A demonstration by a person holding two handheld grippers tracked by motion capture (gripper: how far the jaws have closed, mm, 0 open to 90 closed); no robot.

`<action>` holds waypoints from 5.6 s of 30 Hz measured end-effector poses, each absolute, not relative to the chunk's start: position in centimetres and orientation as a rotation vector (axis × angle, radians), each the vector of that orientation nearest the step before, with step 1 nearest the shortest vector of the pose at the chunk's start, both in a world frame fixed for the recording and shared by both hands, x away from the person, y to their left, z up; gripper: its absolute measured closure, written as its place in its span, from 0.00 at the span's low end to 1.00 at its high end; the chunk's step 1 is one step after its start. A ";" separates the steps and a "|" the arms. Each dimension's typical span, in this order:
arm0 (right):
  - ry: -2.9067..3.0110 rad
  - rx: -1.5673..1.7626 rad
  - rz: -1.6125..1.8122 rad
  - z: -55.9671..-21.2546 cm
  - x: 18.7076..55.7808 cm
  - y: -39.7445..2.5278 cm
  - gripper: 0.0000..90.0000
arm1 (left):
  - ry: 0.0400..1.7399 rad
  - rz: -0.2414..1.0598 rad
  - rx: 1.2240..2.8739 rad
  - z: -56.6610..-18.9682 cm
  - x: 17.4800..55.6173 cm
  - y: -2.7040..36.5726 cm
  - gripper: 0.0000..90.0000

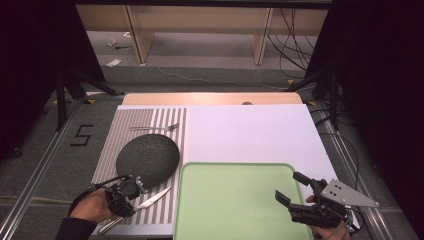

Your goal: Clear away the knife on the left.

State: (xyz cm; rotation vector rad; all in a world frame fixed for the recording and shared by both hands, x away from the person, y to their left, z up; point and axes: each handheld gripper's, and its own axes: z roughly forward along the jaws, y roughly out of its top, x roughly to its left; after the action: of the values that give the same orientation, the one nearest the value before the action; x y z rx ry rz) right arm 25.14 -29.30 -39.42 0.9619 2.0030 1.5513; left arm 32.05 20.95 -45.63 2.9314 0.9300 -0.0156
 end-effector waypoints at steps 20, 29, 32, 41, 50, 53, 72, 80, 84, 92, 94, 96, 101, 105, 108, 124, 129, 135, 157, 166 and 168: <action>1.999 0.964 1.549 -39.4 25.2 -29.3 0.20 | 0.911 -0.115 2.642 -41.9 31.4 18.6 0.89; 2.000 0.964 1.549 -39.5 25.2 -29.3 0.20 | 0.896 -0.141 2.615 -41.2 31.5 17.2 0.89; 1.999 0.964 1.548 -39.5 25.2 -29.3 0.20 | 0.899 -0.135 2.595 -41.0 31.4 16.8 0.89; 1.999 0.966 1.550 -39.5 25.2 -29.3 0.20 | 0.856 -0.125 2.540 -40.0 31.4 14.9 0.89; 1.997 0.965 1.554 -39.5 25.2 -29.4 0.20 | 0.837 -0.169 2.557 -40.0 31.8 12.4 0.89; 2.000 0.967 1.554 -39.4 25.2 -29.4 0.20 | 0.835 -0.191 2.575 -40.1 32.1 11.3 0.89; 1.993 0.968 1.556 -39.4 25.2 -29.4 0.20 | 0.768 -0.301 2.626 -40.9 33.0 6.2 0.89; 1.991 0.969 1.559 -39.4 25.2 -29.5 0.21 | 0.771 -0.346 2.652 -41.9 33.6 4.7 0.89; 1.995 0.967 1.557 -39.4 25.2 -29.4 0.21 | 0.786 -0.349 2.660 -42.3 34.1 4.3 0.89; 1.995 0.964 1.557 -39.4 25.2 -29.5 0.21 | 0.810 -0.389 2.678 -43.3 34.9 3.9 0.89; 1.993 0.965 1.558 -39.4 25.2 -29.5 0.21 | 0.822 -0.396 2.676 -43.6 35.1 3.7 0.89; 1.995 0.965 1.557 -39.4 25.2 -29.5 0.21 | 0.826 -0.407 2.684 -43.9 35.2 3.4 0.89; 1.996 0.965 1.557 -39.4 25.2 -29.4 0.21 | 0.861 -0.439 2.698 -44.9 35.3 3.1 0.89; 1.998 0.965 1.555 -39.4 25.2 -29.4 0.21 | 0.900 -0.449 2.690 -45.2 35.5 3.1 0.89; 1.999 0.965 1.555 -39.4 25.2 -29.4 0.21 | 0.922 -0.443 2.685 -45.3 35.5 3.2 0.89; 2.005 0.960 1.559 -39.4 25.2 -29.4 0.21 | 0.904 -0.439 2.625 -45.0 35.6 4.2 0.73; 2.006 0.960 1.554 -39.4 25.2 -29.3 0.21 | 0.818 -0.335 2.596 -43.9 34.9 3.9 0.56; 2.005 0.959 1.552 -39.4 25.1 -29.4 0.21 | 0.724 -0.260 2.603 -43.9 34.0 2.9 0.61; 2.003 0.958 1.554 -39.4 25.1 -29.4 0.21 | 0.701 -0.159 2.648 -46.0 33.8 1.0 0.99; 2.003 0.961 1.555 -39.4 25.1 -29.4 0.21 | 0.736 -0.129 2.641 -46.0 34.1 1.4 1.00; 2.003 0.961 1.555 -39.4 25.1 -29.4 0.21 | 0.741 -0.117 2.643 -46.0 34.3 1.5 1.00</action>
State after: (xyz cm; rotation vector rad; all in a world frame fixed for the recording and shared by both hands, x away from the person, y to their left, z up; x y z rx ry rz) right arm 25.13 -29.43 -39.39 0.9611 2.0032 1.5550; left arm 34.26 1.47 -45.96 2.6431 0.7409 -0.1170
